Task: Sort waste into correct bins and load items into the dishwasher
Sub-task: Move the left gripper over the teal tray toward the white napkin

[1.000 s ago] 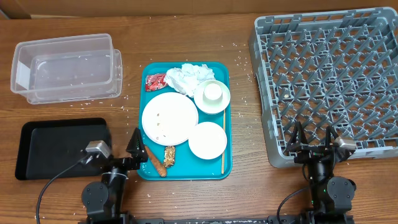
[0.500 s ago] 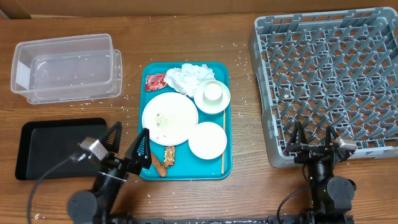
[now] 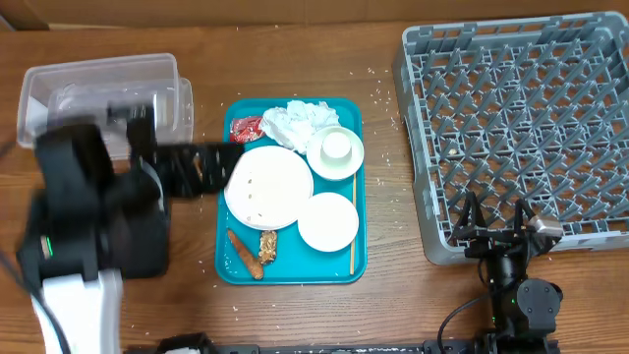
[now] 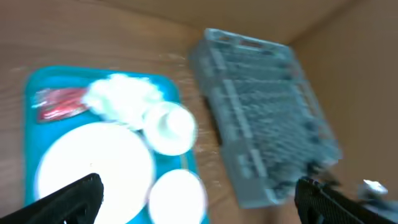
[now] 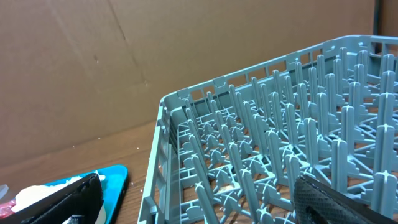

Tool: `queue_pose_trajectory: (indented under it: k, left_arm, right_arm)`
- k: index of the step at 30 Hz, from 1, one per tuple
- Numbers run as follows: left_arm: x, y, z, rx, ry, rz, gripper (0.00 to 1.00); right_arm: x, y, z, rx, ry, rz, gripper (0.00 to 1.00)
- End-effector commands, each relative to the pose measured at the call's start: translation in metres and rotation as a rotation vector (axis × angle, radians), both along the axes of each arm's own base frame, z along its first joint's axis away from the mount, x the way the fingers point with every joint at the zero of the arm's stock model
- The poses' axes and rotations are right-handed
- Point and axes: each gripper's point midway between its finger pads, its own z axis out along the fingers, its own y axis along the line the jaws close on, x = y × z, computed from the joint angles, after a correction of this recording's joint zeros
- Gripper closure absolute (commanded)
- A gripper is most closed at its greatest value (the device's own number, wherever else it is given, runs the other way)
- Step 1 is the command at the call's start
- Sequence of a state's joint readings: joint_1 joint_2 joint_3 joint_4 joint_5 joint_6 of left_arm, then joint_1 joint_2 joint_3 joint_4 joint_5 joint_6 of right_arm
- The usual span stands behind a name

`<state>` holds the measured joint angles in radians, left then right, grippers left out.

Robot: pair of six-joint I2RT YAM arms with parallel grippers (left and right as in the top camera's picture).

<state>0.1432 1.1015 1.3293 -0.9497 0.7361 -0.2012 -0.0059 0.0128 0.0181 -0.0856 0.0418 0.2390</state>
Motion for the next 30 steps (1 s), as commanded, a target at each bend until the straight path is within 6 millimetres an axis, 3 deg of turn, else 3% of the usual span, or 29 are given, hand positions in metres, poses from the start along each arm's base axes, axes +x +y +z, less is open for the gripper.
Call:
queue_pose_trajectory:
  k: [1, 3, 6, 10, 13, 18, 23, 27, 30]
  left_arm:
    - [0.014, -0.038, 0.048, -0.188, -0.071, -0.319, 0.00]
    - [0.026, -0.040, 0.050, -0.186, -0.070, -0.334, 0.00]
    - [0.041, -0.037, 0.027, -0.041, 0.034, -0.232, 0.00]
    - [0.035, -0.029, -0.005, 0.272, 0.199, -0.132, 0.00]
    - [0.033, -0.033, -0.016, 0.413, 0.245, -0.154, 0.00]
    - [0.035, -0.056, -0.023, 0.374, 0.270, -0.222, 0.00]
    - [0.038, -0.064, -0.033, 0.370, 0.303, -0.239, 0.00]
    - [0.036, -0.057, -0.054, 0.522, 0.363, -0.207, 0.00]
    - [0.044, -0.037, -0.073, 0.677, 0.430, -0.068, 0.00]
  right_arm:
    - [0.000, -0.001, -0.001, -0.003, -0.005, -0.006, 0.00]
    - [0.000, -0.001, -0.001, -0.003, -0.005, -0.006, 0.00]
    - [0.000, -0.001, -0.001, -0.003, -0.005, -0.006, 0.00]
    - [0.000, -0.001, -0.001, -0.003, -0.005, -0.006, 0.00]
    - [0.000, -0.001, -0.001, -0.003, -0.005, -0.006, 0.00]
    - [0.000, -0.001, -0.001, -0.003, -0.005, -0.006, 0.00]
    - [0.000, -0.001, -0.001, -0.003, -0.005, -0.006, 0.00]
    - [0.000, -0.001, -0.001, -0.003, -0.005, -0.006, 0.00]
    - [0.000, -0.001, -0.001, -0.003, -0.005, -0.006, 0.00]
